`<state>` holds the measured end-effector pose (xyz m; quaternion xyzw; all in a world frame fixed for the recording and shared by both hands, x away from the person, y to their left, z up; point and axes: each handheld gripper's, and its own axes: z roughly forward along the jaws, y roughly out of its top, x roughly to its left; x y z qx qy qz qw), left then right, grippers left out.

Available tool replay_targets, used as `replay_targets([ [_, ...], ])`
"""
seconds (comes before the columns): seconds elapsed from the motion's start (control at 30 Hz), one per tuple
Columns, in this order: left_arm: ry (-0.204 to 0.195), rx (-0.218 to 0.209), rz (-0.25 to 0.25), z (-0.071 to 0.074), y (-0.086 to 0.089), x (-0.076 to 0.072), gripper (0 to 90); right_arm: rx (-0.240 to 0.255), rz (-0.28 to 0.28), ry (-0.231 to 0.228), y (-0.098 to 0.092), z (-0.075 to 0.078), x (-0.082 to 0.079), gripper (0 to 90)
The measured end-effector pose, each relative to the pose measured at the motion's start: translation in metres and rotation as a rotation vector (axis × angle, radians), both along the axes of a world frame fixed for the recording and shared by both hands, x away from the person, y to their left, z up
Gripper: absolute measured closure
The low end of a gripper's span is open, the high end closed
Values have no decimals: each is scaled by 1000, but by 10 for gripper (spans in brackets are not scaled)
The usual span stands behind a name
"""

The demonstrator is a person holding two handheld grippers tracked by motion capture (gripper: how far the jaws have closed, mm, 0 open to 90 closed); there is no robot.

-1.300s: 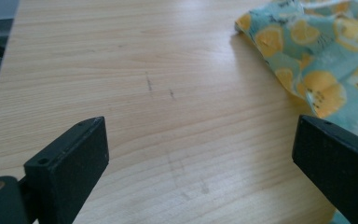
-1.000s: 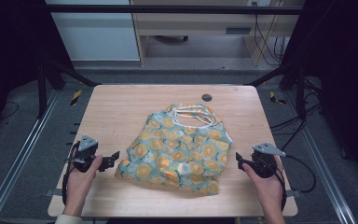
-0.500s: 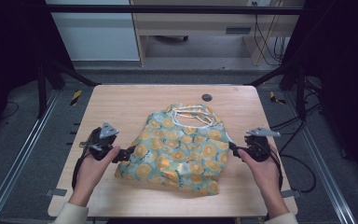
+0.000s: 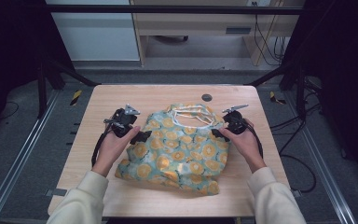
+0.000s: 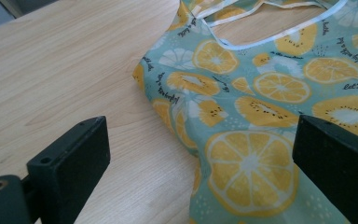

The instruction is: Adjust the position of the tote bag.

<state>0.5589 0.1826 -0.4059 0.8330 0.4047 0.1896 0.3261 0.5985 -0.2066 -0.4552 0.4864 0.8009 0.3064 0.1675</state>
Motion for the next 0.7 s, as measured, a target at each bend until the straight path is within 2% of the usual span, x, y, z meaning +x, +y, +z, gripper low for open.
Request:
replay_targets([
  [0.17, -1, 3, -3, -4, -5, -2, 38, 23, 4, 52, 0, -14, 9, 139],
  [0.27, 3, 4, -7, -5, -6, -3, 37, 34, 16, 54, 1, -17, 10, 184],
  [0.3, 4, 6, -10, -5, -7, -3, 38, 38, 28, 52, 3, -18, 11, 289],
  [0.33, 4, 6, -10, -5, -7, -3, 37, 38, 28, 52, 3, -18, 11, 289],
  [0.37, 2, 5, -9, -5, -7, -2, 37, 35, 38, 63, 5, -19, 11, 448],
  [0.4, 2, 5, -9, -5, -7, -2, 37, 27, 54, 61, 6, -20, 10, 538],
  [0.5, 12, 7, -9, -4, -8, -1, 37, 19, 65, 83, 8, -19, 9, 737],
  [0.53, 12, 7, -9, -4, -8, -1, 37, 19, 65, 83, 8, -19, 9, 737],
  [0.57, 12, 11, 0, -4, -9, -1, 36, 21, 78, 69, 10, -18, 7, 854],
  [0.6, 12, 11, 0, -4, -9, -1, 35, 21, 78, 69, 10, -18, 7, 854],
  [0.63, 12, 18, 4, -3, -9, 1, 35, 29, 84, 50, 10, -15, 6, 897],
  [0.7, 16, 21, 5, -2, -10, 4, 35, 34, 92, 34, 12, -12, 5, 900],
])
